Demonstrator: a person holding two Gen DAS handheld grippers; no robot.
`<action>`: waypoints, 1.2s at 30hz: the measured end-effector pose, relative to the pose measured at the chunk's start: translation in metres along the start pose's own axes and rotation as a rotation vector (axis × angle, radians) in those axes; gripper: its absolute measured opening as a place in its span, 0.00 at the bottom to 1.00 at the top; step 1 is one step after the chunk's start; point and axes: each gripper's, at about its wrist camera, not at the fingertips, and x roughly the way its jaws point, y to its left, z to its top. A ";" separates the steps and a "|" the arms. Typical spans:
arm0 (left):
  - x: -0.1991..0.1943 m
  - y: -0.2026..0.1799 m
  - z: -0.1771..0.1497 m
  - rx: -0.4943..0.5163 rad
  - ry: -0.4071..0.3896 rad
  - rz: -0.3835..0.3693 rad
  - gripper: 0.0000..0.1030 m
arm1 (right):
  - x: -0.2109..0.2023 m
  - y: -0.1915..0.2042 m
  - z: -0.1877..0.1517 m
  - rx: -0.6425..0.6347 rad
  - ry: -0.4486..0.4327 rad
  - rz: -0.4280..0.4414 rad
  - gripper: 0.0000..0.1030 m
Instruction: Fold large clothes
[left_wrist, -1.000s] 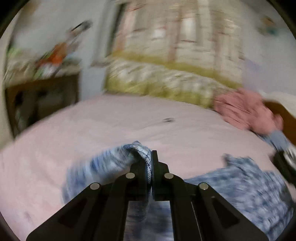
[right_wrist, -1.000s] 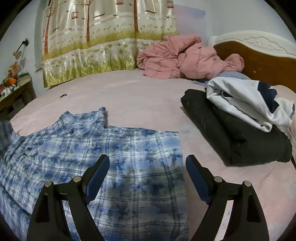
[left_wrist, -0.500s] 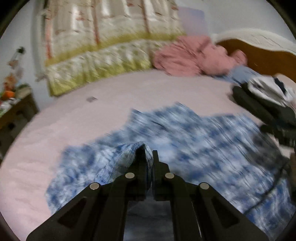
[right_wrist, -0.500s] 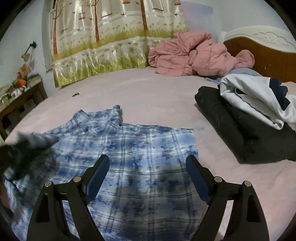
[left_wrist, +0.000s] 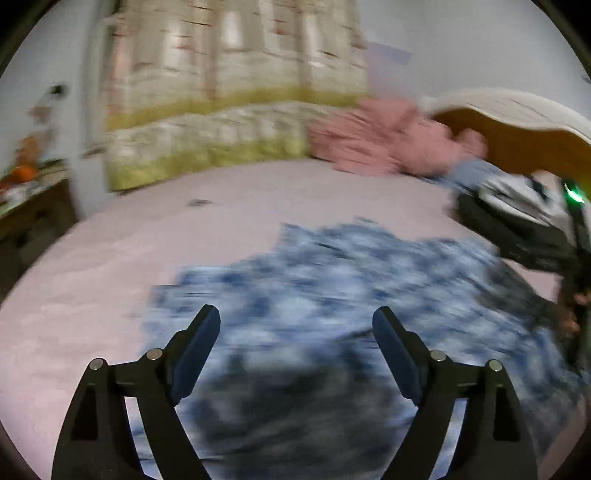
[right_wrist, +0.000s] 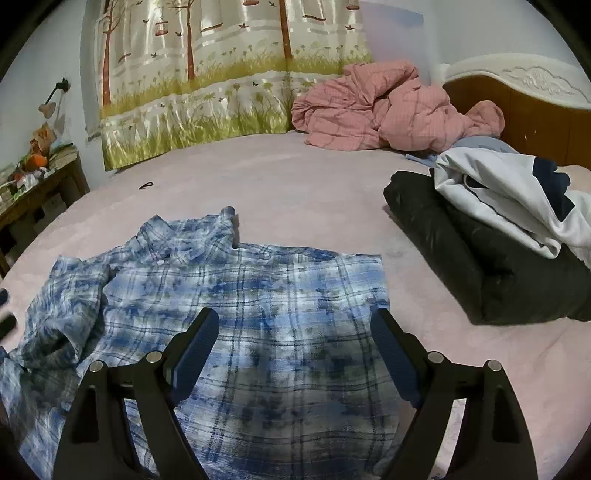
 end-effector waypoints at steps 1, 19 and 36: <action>0.002 0.015 -0.001 -0.028 0.002 0.046 0.82 | -0.001 0.000 0.000 0.000 -0.002 0.001 0.83; 0.048 0.106 -0.021 -0.301 0.171 -0.038 0.00 | -0.004 0.000 -0.001 0.012 -0.013 0.015 0.83; 0.059 0.134 -0.029 -0.363 0.235 -0.028 0.43 | -0.005 0.000 0.002 -0.012 -0.010 0.013 0.83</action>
